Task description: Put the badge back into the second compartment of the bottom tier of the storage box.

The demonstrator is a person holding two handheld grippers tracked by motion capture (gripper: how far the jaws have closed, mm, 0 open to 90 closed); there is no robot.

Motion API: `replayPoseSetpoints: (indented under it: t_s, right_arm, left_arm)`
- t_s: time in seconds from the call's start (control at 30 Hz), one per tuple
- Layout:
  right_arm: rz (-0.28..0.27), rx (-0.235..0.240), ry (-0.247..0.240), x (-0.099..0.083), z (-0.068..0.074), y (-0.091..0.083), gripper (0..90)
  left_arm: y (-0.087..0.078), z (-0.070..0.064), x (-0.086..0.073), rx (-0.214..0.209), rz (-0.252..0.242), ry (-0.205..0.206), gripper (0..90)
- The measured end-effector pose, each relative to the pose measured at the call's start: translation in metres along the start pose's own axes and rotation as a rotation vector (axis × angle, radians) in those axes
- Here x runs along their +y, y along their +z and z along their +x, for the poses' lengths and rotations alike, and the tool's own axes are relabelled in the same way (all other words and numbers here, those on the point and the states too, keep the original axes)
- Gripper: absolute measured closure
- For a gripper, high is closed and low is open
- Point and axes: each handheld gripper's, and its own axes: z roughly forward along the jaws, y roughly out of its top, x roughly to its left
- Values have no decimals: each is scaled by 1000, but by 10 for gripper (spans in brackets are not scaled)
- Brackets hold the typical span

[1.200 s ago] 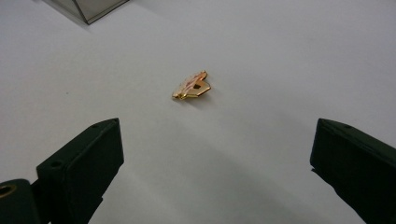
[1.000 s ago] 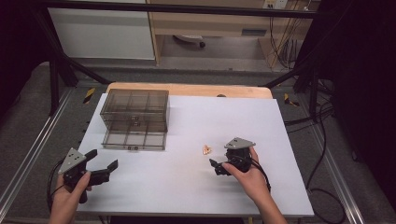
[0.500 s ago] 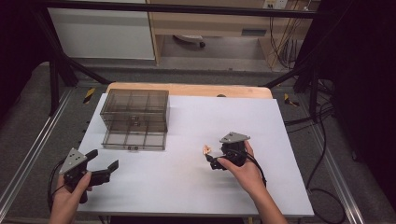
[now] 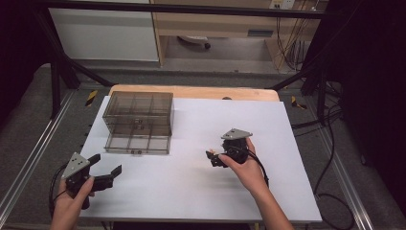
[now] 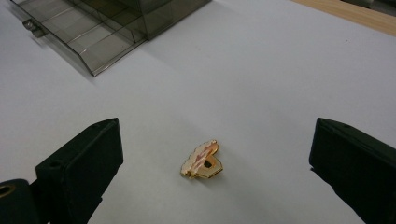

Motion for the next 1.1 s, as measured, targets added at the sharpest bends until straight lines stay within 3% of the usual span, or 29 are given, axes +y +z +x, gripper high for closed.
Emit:
replayPoseSetpoints:
  t_s: [0.27, 0.5, 0.67, 0.9, 1.1]
  right_arm:
    - [-23, -16, 50, 5, -3, 18, 54]
    - [-34, -49, 51, 2, -4, 23, 61]
    - [-4, -58, 56, -4, -6, 25, 81]
    - [27, -82, 108, -9, -9, 27, 82]
    - [68, -78, 101, -12, -3, 33, 109]
  left_arm:
    - [-1, 1, 0, 6, 1, -5, 51]
    - [-1, 1, 0, 10, 5, -3, 50]
    - [0, 1, 0, 10, 5, -3, 50]
    - [0, 0, 0, 0, 5, -4, 51]
    - [0, -1, 0, -3, 4, -3, 51]
